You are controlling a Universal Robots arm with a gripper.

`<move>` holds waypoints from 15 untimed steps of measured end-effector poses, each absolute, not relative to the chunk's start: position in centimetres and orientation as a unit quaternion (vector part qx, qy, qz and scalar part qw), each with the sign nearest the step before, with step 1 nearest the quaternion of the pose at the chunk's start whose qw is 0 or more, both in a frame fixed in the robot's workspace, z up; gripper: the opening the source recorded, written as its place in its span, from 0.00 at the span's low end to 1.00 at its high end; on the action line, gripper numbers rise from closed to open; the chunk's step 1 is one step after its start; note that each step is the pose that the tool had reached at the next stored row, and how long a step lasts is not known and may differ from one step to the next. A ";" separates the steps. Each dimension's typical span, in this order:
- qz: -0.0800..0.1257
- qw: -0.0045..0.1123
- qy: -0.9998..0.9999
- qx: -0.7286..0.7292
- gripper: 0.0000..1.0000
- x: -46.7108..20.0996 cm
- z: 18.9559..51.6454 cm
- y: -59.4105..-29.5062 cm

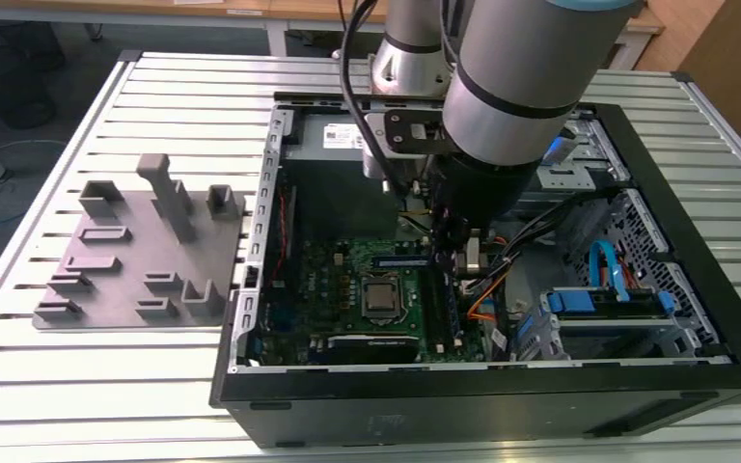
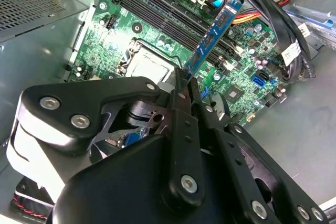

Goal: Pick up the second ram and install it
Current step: 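Insert the second ram into the second slot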

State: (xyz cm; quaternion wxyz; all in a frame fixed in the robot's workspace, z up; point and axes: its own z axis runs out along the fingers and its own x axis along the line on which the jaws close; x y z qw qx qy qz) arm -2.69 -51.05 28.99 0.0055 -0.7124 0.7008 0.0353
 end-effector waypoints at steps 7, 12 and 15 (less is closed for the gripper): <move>0.035 0.005 0.701 -0.712 0.14 -2.7 29.0 -51.1; 0.035 0.006 0.716 -0.697 0.14 -2.7 29.0 -51.1; 0.035 0.007 0.735 -0.677 0.14 -2.7 28.9 -51.1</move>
